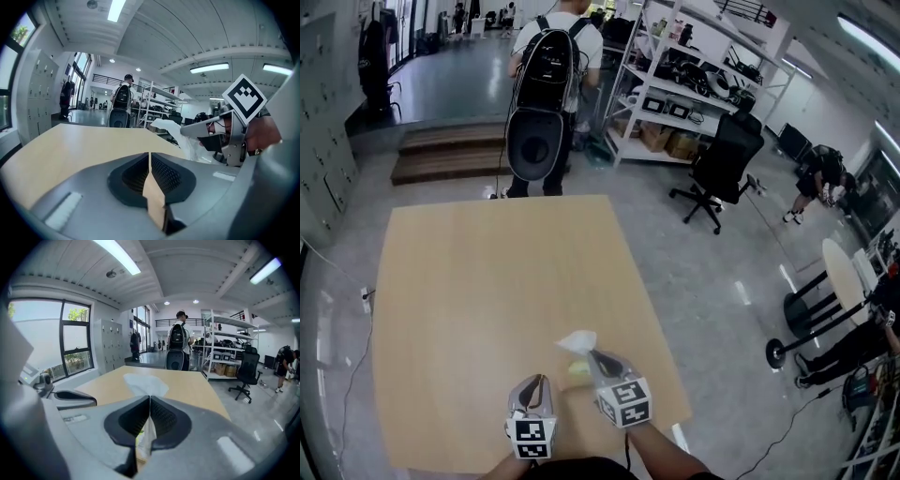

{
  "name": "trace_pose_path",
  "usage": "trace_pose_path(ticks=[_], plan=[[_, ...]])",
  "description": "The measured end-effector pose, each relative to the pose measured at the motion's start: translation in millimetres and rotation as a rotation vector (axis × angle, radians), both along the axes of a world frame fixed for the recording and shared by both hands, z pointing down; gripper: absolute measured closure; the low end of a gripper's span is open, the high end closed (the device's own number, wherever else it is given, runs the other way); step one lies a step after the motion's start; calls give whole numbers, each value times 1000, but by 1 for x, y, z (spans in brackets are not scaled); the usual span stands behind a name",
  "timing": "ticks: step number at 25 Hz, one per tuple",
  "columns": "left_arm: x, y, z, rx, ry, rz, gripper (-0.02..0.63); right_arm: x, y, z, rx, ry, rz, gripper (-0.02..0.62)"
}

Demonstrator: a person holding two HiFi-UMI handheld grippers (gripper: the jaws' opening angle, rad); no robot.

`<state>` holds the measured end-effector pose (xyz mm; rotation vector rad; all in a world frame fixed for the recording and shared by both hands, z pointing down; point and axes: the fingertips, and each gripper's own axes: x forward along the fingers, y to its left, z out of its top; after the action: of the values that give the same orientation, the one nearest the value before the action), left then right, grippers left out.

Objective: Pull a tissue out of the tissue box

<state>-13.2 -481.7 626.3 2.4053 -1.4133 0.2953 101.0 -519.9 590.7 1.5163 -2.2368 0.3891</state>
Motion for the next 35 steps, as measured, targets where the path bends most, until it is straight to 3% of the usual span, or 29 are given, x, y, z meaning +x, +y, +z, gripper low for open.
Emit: trace_pose_path(ticks=[12, 22, 35], plan=[[10, 50, -36, 46, 38, -37, 588, 9, 77, -25, 75, -67, 17, 595], [10, 146, -50, 44, 27, -89, 588, 12, 176, -29, 107, -124, -3, 595], [-4, 261, -31, 28, -77, -115, 588, 15, 279, -10, 97, -197, 18, 595]])
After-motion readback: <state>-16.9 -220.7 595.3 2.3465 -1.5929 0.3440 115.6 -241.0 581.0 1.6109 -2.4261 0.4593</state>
